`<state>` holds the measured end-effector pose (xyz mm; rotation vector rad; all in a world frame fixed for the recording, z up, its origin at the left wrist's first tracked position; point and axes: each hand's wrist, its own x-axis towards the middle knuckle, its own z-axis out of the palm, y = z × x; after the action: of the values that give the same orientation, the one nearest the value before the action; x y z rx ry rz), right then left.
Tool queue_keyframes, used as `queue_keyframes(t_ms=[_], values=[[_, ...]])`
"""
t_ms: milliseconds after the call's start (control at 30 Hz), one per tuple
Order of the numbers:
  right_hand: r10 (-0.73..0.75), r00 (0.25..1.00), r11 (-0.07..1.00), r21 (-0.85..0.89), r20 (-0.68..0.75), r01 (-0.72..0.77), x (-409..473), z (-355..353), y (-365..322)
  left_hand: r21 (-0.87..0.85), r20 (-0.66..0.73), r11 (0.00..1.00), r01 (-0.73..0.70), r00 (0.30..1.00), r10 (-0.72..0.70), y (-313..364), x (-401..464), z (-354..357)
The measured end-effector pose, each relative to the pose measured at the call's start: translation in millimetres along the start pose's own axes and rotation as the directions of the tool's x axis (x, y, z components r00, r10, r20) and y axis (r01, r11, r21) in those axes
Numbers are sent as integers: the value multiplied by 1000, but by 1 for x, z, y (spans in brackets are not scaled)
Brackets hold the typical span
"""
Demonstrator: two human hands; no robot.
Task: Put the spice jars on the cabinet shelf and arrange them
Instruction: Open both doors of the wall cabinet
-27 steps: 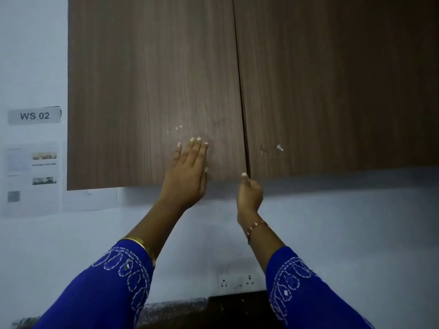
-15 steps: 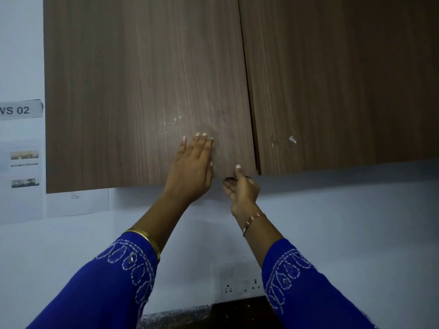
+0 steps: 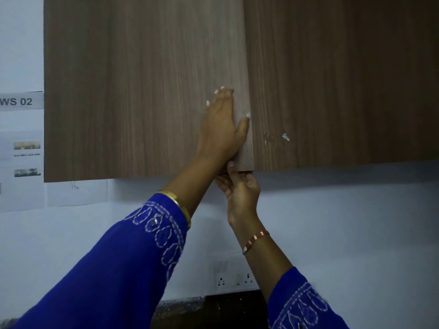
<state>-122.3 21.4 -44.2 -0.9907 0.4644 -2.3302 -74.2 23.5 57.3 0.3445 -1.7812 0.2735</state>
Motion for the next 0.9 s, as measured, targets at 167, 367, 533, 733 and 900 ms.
queue_keyframes(t_ms=[167, 367, 533, 733, 900], values=[[-21, 998, 999, -32, 64, 24, -19, -2, -15, 217, -20, 967, 136, 991, -135, 31, 21, 3], [-1, 994, 999, 34, 113, -3, -17, -14, -41, 271, -29, 926, 262, 964, -264, 50, 29, 8], [106, 987, 992, 59, 125, -114, 4, 12, -79, 230, 0, 938, 257, 964, -265, 54, 25, -3], [190, 947, 974, 68, 258, -214, -31, 32, -88, 159, 35, 959, 234, 970, -243, 68, 16, -42], [140, 930, 985, 52, 341, -167, -72, 53, -93, 79, 7, 974, 213, 977, -214, 78, 3, -87]])
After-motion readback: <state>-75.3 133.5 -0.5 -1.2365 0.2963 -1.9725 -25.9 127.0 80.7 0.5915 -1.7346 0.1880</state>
